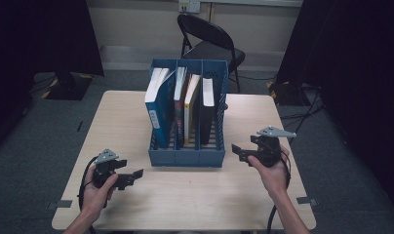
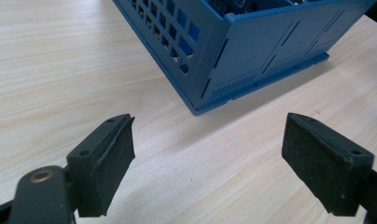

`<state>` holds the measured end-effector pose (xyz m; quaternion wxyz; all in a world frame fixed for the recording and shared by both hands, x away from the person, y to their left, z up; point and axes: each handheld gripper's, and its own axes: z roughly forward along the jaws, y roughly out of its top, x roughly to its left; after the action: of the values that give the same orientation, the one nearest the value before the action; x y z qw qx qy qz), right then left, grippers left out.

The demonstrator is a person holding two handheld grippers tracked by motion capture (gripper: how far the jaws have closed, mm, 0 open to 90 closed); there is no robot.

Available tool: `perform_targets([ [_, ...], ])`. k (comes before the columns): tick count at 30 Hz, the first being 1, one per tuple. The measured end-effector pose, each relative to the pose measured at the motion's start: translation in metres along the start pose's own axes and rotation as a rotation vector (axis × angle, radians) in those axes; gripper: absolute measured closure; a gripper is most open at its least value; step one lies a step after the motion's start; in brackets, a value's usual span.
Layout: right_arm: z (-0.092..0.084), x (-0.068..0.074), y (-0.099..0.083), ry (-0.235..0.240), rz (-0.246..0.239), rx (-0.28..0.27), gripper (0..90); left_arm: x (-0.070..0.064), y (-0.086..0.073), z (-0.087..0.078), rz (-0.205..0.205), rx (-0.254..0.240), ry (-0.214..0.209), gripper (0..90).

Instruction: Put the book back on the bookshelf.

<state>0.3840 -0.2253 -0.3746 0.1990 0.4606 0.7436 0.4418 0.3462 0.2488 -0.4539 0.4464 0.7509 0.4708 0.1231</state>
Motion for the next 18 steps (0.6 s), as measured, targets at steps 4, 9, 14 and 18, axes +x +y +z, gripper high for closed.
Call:
perform_targets([
  [4, -0.013, -0.012, -0.014, -0.043, 0.030, 0.006, 16.7, -0.001, 0.002, -0.005, 0.042, -0.001, 0.020, 16.8],
  [9, -0.024, -0.024, -0.038, -0.071, 0.069, 0.029, 16.4, 0.001, 0.002, -0.006, 0.025, -0.006, 0.020, 17.4],
  [14, -0.035, -0.033, -0.056, -0.086, 0.099, 0.048, 15.6, 0.005, 0.001, -0.006, 0.013, 0.003, 0.038, 18.0],
  [18, -0.039, -0.043, -0.076, -0.118, 0.179, 0.077, 17.1, 0.007, -0.001, -0.002, 0.004, 0.027, 0.046, 18.1],
])
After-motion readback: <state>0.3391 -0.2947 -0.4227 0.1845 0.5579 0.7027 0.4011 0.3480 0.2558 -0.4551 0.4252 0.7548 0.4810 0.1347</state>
